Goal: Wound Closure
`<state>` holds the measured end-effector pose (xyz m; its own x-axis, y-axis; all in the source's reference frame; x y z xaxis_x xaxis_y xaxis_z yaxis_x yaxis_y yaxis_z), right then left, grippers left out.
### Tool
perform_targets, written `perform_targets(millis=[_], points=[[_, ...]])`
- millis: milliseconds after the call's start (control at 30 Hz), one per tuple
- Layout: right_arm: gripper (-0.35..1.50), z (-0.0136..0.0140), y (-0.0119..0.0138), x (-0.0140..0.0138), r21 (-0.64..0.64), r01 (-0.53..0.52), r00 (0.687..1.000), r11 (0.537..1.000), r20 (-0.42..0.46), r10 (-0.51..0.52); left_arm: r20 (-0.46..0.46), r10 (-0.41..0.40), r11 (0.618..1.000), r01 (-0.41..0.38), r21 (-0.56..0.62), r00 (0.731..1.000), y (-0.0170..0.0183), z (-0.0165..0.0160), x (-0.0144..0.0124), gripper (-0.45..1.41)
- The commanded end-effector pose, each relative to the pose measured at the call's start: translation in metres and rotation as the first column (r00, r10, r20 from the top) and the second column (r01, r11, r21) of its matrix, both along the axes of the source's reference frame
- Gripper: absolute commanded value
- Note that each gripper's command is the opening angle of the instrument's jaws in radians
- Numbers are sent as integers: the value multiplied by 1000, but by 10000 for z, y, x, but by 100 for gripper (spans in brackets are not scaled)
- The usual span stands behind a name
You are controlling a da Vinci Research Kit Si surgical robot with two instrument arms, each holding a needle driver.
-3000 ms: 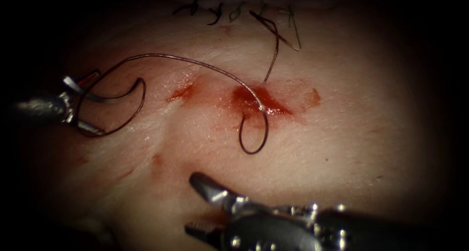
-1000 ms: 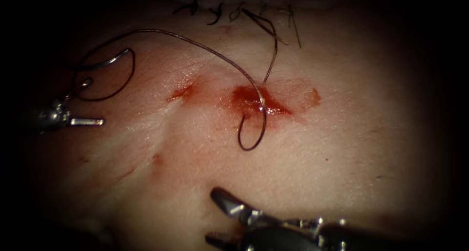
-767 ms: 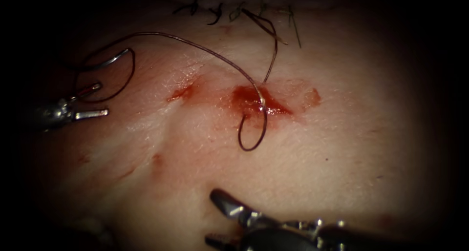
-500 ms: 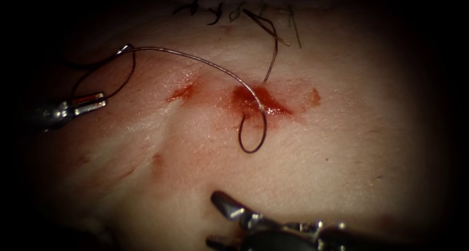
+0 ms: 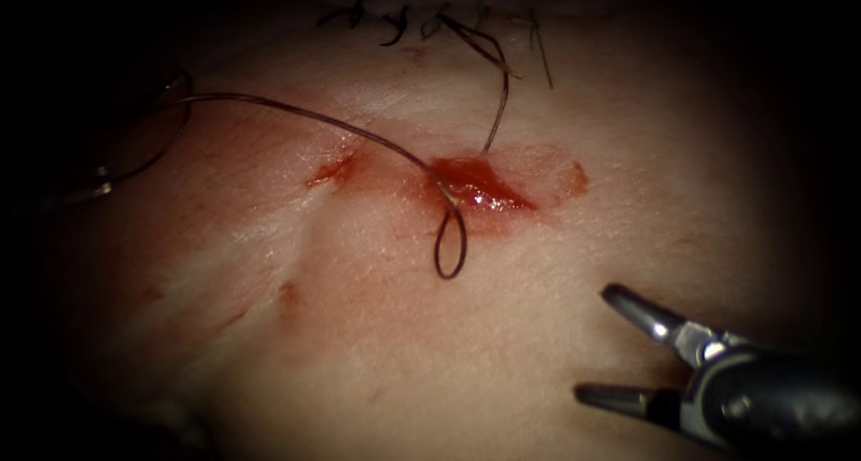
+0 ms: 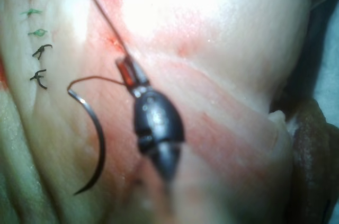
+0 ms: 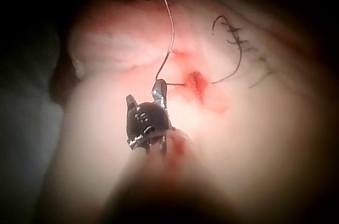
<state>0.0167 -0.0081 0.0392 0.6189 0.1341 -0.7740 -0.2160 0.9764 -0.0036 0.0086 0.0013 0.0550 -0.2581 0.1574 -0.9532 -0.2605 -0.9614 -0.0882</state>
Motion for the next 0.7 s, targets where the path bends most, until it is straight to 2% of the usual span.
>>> perform_targets(millis=[33,67,100,133,200,233,267,300,333,367,400,467,500,533,567,600,700], points=[[113,9,21,-4,3,-10,1000,1000,9,10,-3,1,1000,-1,2,1000,-1,0,-8,-45],[109,11,31,-4,10,-13,1000,1000,10,13,-8,-2,1000,2,2,1000,0,-6,-11,-45],[94,16,53,1,31,-8,1000,999,-19,9,-8,2,1000,-2,-4,1000,3,-15,-18,-45],[84,18,62,5,42,1,999,999,-35,0,-7,1,1000,-1,-1,1000,3,-18,-21,-45],[35,27,81,14,60,19,999,998,-51,-16,-14,2,1000,-2,-1,1000,4,-22,-29,-45],[35,27,81,14,60,19,999,998,-51,-16,-14,2,1000,-2,-1,1000,4,-22,-29,-45],[3,31,87,19,67,26,999,997,-47,-23,-17,5,1000,-5,1,1000,3,-22,-32,-45],[-8,49,105,37,57,36,999,998,-28,-35,-27,15,1000,-15,5,1000,2,-20,-41,-45],[-8,49,105,37,57,36,999,998,-28,-35,-27,15,1000,-15,5,1000,2,-20,-41,-45],[0,56,109,43,57,38,999,998,-31,-36,-28,18,1000,-17,5,999,3,-19,-42,-45],[0,68,113,49,65,54,998,996,-31,-52,-30,18,1000,-18,6,999,3,-17,-44,-45],[-10,86,115,57,70,77,997,995,-19,-76,-28,20,1000,-20,5,999,5,-16,-45,-45],[-15,109,112,65,62,101,995,993,-13,-100,-27,21,1000,-21,5,999,7,-15,-45,-45],[-15,109,112,65,62,101,995,993,-13,-100,-27,21,1000,-21,5,999,7,-15,-45,-45],[-20,118,109,67,55,110,994,992,-13,-110,-28,23,1000,-23,6,999,8,-14,-45,-45],[-25,149,98,76,52,119,993,991,-15,-119,-29,26,1000,-26,7,999,10,-13,-45,-45],[-25,179,85,85,64,120,993,991,-20,-119,-33,29,1000,-28,9,999,13,-11,-47,-45]])
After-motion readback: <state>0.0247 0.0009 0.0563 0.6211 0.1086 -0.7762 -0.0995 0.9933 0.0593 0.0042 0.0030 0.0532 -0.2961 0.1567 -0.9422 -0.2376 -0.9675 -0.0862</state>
